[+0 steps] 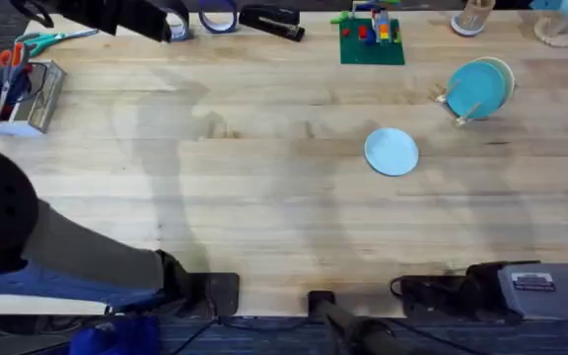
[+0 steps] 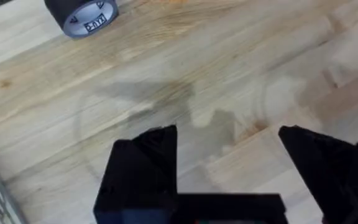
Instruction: Pick up the plates from the table one by one and place each into a slot on the dish rack.
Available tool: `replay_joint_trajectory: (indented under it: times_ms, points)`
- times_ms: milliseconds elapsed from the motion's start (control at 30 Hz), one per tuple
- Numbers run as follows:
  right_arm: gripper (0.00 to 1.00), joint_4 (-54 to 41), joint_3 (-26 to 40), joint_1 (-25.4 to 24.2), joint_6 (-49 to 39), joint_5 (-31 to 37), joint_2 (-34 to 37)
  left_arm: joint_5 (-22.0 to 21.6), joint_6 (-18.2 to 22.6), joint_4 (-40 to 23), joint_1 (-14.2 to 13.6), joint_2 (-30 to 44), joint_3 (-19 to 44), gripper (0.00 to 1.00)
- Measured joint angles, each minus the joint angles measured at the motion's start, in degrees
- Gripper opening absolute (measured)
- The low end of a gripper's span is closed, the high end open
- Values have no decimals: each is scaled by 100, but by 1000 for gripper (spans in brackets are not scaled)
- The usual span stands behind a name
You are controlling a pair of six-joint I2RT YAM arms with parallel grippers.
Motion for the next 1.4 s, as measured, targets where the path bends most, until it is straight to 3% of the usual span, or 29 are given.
replay_joint_trajectory:
  times_ms: [100, 200, 333, 533, 733, 933, 1133, 1333, 1400]
  points:
    - [996, 2, 0, 0, -5, 28, -191, -78, -552, 148, -133, 0, 0, 994]
    - [995, 0, 0, 0, -5, 122, -288, -272, -1029, 139, -537, 0, 0, 994]
    - [996, 0, 0, -2, -7, 244, -340, -621, -1591, 20, -1480, 0, 0, 995]
    - [996, 0, 0, -2, -7, 356, -344, -966, -2409, 29, -3139, 0, 0, 994]
    - [996, 0, 0, -2, -7, 419, -366, -1069, -3638, 289, -4273, 0, 0, 994]
    - [995, 1, 0, -2, -6, 426, -370, -1067, -4695, 286, -4947, 0, 0, 993]
    - [996, 0, 0, -2, -2, 426, -370, -991, -5635, 107, -5297, 0, 0, 989]
    - [996, 0, 0, 0, 24, 426, -370, -892, -5989, 75, -5531, 0, 0, 795]
    - [996, 1, 0, 0, 45, 426, -370, -890, -6131, 93, -5626, 0, 0, 569]
